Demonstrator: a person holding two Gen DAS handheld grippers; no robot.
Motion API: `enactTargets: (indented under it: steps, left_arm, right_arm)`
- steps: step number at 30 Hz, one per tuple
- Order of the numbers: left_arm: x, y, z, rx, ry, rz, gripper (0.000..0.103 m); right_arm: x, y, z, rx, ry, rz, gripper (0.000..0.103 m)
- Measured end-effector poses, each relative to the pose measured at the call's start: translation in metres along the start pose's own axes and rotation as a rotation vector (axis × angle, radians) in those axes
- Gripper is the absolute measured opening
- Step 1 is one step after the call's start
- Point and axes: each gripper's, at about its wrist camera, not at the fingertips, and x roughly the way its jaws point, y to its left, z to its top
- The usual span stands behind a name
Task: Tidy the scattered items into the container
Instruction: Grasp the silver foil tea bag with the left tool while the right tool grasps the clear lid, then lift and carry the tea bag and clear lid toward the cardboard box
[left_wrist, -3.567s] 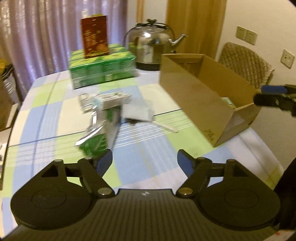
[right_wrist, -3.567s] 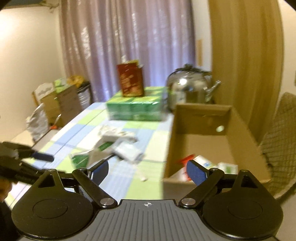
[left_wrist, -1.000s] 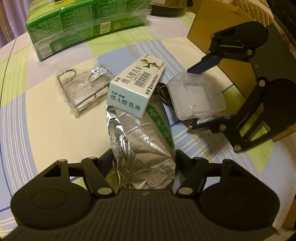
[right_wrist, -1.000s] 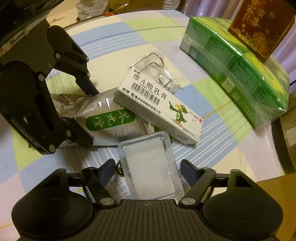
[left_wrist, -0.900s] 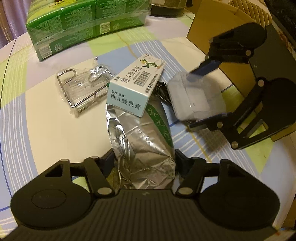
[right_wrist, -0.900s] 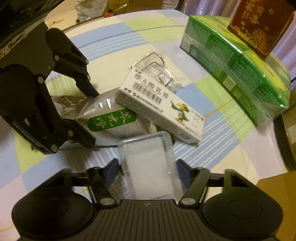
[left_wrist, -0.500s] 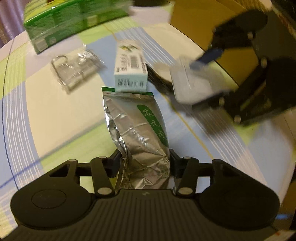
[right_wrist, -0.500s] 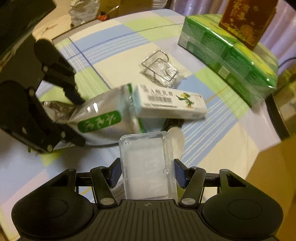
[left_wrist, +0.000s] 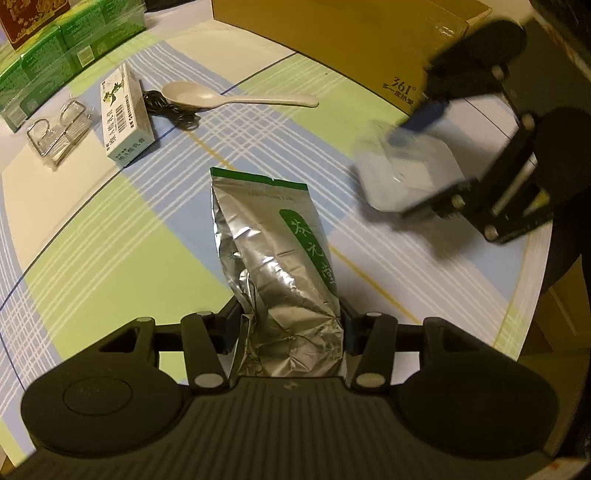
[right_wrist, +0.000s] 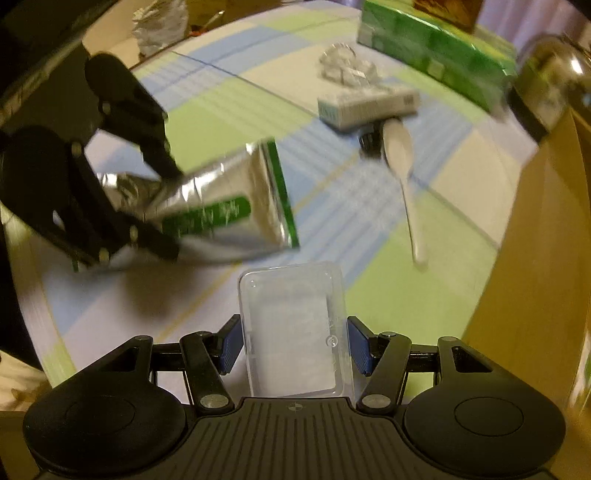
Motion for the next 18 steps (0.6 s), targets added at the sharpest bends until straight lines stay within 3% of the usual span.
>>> enactTargets:
  steps: [11,14,18]
  left_arm:
    - [0.020,-0.009,0.013,0.016,0.092,0.086,0.069]
    - [0.021,-0.007,0.013,0.002,0.094,0.075,0.066]
    - [0.016,-0.008,0.013,-0.006,0.093,0.062,0.049]
  right_arm:
    - [0.006,0.000,-0.025,0.018,-0.039,-0.031,0.056]
    - [0.008,-0.004,-0.028,0.035,-0.042,-0.016,0.057]
    - [0.009,-0.012,-0.030,0.079,-0.047,0.008,0.061]
